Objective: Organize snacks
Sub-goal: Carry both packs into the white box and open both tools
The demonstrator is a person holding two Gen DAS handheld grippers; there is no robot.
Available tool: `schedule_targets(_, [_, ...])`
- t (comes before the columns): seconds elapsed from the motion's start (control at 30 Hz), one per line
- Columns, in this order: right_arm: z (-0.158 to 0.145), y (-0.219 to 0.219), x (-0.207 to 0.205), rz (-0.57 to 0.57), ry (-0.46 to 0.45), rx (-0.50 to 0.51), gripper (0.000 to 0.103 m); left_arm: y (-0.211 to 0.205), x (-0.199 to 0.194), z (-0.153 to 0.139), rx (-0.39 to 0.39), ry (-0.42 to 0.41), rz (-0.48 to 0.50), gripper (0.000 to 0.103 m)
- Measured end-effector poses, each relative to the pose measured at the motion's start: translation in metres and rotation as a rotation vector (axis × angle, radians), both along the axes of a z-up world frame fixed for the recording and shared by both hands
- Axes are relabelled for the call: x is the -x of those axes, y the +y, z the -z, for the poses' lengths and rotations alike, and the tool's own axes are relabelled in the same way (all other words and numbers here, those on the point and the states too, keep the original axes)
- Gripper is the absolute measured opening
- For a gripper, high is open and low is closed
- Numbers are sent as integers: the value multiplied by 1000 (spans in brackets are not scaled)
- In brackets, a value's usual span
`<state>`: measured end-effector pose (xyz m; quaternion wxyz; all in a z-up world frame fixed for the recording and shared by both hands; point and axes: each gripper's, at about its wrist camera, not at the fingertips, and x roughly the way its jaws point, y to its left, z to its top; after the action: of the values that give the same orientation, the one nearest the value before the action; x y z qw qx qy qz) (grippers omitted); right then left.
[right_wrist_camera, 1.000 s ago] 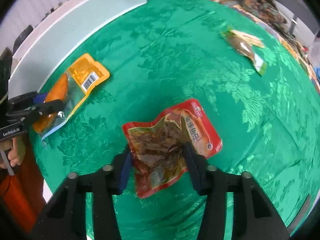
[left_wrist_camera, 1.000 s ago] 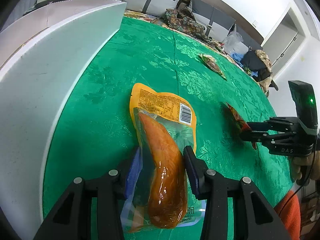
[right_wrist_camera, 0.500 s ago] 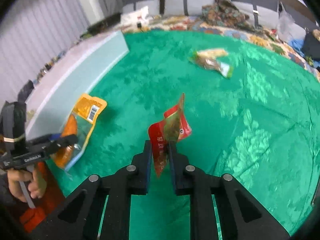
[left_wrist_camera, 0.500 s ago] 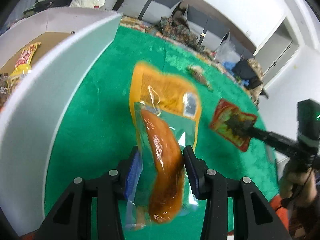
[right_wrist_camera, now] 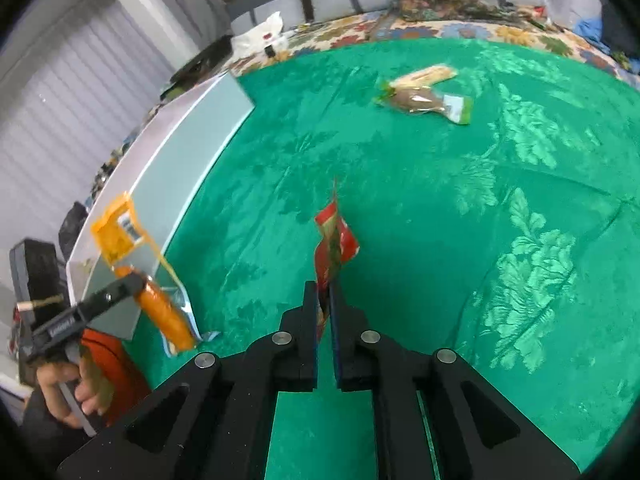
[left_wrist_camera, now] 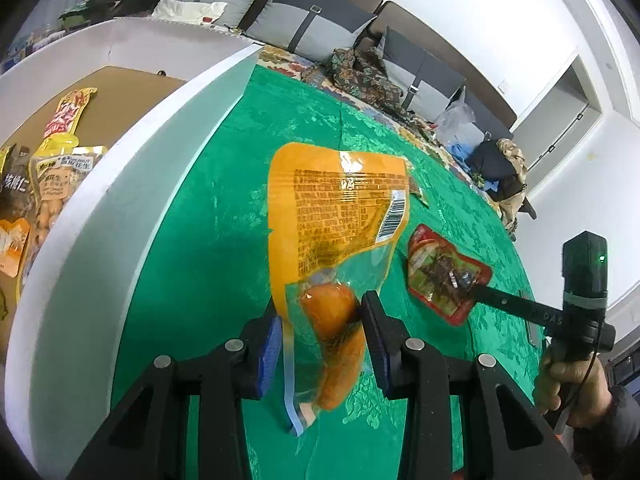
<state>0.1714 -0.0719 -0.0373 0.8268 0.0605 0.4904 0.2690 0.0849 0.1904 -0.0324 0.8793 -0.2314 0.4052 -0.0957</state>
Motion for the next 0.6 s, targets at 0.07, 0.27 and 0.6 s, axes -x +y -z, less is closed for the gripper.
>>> schedule_targets(0.07, [4,5,-2,-10,1,-4,13,-4,0,-1,13,-13,17,38])
schedule_targets(0.27, [23,26,-14,3,-13,32,59,-8,-2,1,12,-37,37,38])
schedule_targets(0.6, [43,34,-12,18,-7,276,52,-2,3,6,20,-41,15,35])
